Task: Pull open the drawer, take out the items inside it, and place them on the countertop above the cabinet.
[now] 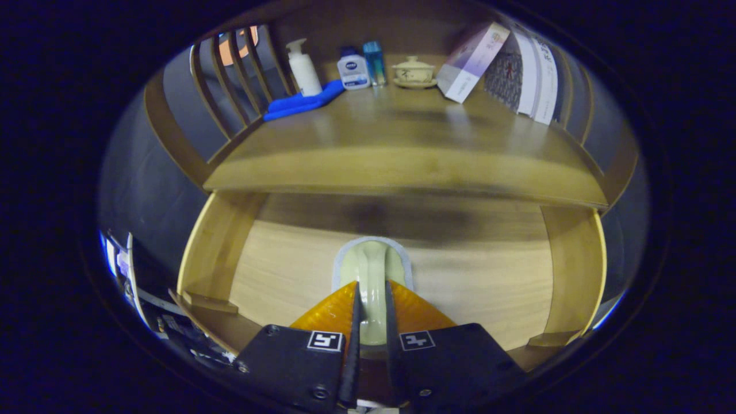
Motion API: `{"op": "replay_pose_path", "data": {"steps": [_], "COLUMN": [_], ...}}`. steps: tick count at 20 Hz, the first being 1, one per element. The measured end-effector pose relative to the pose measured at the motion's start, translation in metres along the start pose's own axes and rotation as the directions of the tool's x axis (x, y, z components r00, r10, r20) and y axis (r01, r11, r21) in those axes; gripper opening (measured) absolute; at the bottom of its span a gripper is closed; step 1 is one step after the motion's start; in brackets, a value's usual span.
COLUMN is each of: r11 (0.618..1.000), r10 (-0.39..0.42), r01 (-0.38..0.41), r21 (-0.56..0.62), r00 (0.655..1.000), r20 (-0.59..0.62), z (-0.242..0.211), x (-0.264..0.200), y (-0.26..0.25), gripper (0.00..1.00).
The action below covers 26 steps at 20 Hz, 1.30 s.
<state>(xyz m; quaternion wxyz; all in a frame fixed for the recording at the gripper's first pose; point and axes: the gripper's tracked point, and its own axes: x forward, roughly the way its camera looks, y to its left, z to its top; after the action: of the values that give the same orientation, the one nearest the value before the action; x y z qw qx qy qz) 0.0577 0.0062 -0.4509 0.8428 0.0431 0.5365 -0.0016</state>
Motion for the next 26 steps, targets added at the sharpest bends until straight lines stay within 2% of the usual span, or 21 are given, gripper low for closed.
{"op": "replay_pose_path", "data": {"steps": [7,11,15,26], "r11": [1.0,0.999,1.0,0.994], "r10": [0.012,-0.032,-0.019,-0.111], "r01": [-0.009,0.035,0.012,0.113], "r21": [-0.023,-0.008,0.027,0.003], "r00": [0.986,0.974,0.966,0.974], "r20": [0.165,0.224,0.257,0.199], "z": [0.051,0.095,0.132,0.198], "x": [-0.068,-0.079,-0.077,-0.007], "y": [0.012,0.002,0.006,-0.004], "gripper": [0.23,0.23,0.23,0.23]}}
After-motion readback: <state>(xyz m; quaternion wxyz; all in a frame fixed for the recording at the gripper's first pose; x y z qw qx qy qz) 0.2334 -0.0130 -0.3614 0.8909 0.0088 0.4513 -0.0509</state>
